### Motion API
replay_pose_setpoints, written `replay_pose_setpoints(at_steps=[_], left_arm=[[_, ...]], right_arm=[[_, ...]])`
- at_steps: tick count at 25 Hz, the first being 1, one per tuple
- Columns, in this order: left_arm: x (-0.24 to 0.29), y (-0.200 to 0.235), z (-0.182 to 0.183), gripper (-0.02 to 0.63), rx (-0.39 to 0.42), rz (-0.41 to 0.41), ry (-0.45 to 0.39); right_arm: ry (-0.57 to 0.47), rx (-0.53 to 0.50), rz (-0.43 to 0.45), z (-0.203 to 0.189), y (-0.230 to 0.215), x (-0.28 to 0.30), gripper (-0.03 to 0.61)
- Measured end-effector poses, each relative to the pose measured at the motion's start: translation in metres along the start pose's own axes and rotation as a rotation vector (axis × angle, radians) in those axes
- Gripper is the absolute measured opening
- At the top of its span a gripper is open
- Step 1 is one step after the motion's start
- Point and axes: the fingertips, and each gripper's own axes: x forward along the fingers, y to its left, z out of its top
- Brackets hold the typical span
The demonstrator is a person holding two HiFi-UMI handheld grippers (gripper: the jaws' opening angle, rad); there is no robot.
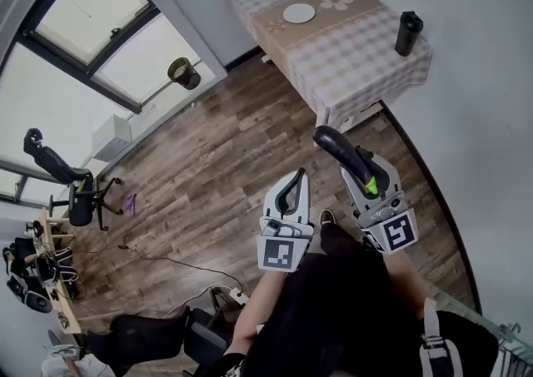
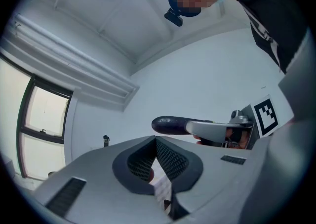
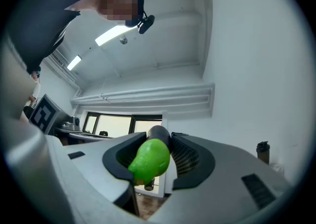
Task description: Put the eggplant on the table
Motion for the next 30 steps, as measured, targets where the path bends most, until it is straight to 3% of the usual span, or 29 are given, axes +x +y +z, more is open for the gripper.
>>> replay_pose_setpoints(at_steps=[3,8,13,25,30], left_arm=[[0.040,0.037,-0.011,-0.011,-0.012,0.009,0.019],[0.064,0.082,-0.022,-0.011,-0.009,0.018,0.038],[0.103,0.138,-0.029,-0.011,-0.069,-0.004,0.012],[0.233,0.356,-0.047,-0.011,-0.100,-0.309,0.011],[0.281,0.427,-0.058,-0.011,-0.095,-0.381,0.020]], right_arm=[[0.020,0.016,0.009,-0.018,-0.025,0.059,0.163],[0.042,0.037,0.034,-0.039,-0.030,0.115,0.163],[0.094,0.031,0.007,-0.059,-0.043,0.178,0.163],[0.131,-0.043,-0.292,-0.106,-0.086,0.403,0.163],[0.141,-0.103,-0.415,-0.116,-0.120,0.460,0.163]])
